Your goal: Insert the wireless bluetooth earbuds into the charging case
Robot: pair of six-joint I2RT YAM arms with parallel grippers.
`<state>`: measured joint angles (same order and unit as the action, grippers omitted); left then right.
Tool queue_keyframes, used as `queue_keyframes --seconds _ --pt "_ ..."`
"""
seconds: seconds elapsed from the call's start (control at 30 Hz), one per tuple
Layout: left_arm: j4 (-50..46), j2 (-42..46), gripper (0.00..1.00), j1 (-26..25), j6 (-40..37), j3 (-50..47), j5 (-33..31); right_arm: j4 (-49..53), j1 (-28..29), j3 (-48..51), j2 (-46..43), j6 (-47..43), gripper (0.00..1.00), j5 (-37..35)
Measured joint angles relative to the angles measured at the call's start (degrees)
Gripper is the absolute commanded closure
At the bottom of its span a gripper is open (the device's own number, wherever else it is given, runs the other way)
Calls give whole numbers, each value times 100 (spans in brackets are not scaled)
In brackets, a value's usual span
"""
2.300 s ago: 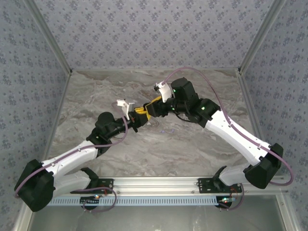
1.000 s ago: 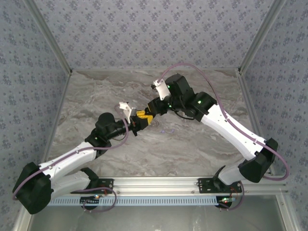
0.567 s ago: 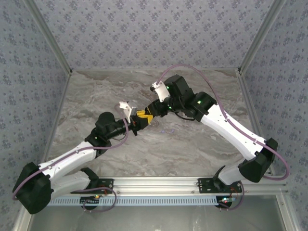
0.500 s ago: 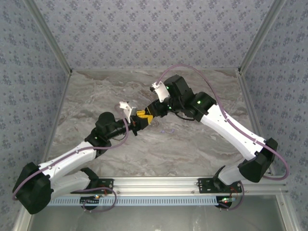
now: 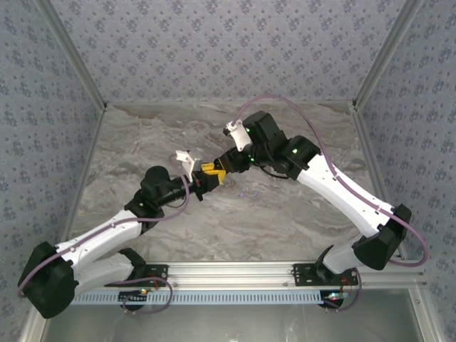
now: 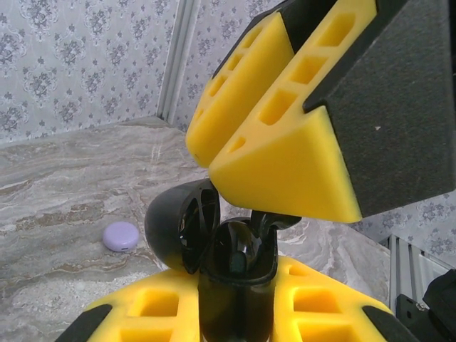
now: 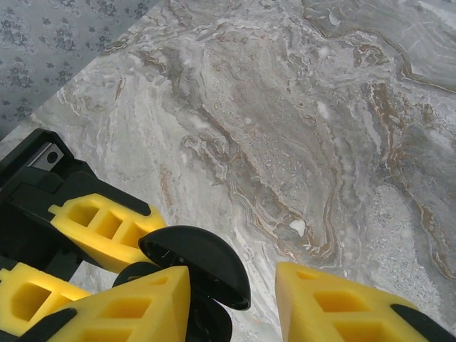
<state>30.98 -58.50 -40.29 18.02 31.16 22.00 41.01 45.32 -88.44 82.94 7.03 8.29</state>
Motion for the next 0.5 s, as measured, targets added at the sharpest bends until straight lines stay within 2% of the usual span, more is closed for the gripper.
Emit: queue_keyframes --seconds 0.5 --pt "-136 76 81 0 -33 0 -212 -4 0 4 -22 -2 48 -166"
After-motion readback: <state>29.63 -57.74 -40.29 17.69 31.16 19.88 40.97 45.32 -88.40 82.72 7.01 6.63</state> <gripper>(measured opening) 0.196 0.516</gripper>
